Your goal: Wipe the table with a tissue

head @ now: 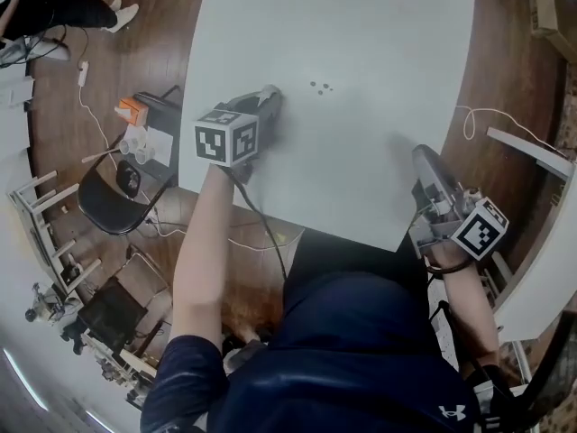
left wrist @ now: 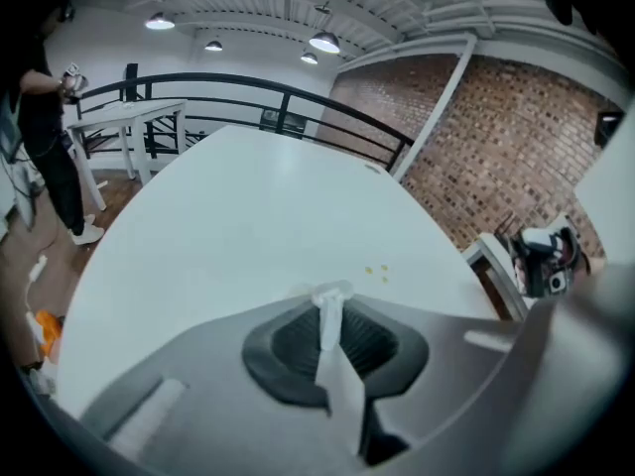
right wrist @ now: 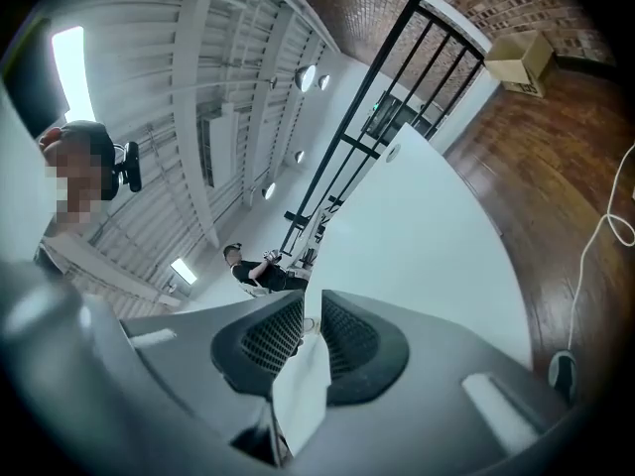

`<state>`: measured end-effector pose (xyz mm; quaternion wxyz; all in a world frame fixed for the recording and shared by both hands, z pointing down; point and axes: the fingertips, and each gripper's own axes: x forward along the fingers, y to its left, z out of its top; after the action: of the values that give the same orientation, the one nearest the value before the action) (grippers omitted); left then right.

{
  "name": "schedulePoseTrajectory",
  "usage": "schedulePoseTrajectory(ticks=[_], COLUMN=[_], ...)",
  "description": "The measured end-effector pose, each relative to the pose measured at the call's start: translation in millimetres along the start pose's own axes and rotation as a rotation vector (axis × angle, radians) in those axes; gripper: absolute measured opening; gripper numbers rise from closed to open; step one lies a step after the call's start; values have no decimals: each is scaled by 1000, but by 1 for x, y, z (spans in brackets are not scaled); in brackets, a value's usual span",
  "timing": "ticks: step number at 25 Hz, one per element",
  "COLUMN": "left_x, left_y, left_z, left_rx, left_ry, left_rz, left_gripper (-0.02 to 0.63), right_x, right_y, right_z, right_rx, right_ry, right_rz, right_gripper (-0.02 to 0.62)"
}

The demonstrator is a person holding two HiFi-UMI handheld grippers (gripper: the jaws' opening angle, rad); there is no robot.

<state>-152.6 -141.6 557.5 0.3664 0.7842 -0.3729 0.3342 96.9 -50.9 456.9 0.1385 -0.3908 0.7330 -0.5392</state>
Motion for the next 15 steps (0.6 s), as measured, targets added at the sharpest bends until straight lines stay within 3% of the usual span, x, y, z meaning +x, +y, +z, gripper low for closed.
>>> schedulePoseTrajectory(ticks=[5,11,15], left_x=[10,8,6], left_y=[4,12,15], left_z=[-3,-5,-1], left_rx=[21,-155,-186], left_ry=[15,-56,-91], left_rz=[53,9,-7], left_gripper=[20,18,18], right_x=[4,12,9], right_y=[-3,-1,-8], right_z=[-3,-2,2], right_rx=[4,-18,-7], right_ry=[17,26,14], right_rz=[-1,8,2], right_gripper=[58,55,54])
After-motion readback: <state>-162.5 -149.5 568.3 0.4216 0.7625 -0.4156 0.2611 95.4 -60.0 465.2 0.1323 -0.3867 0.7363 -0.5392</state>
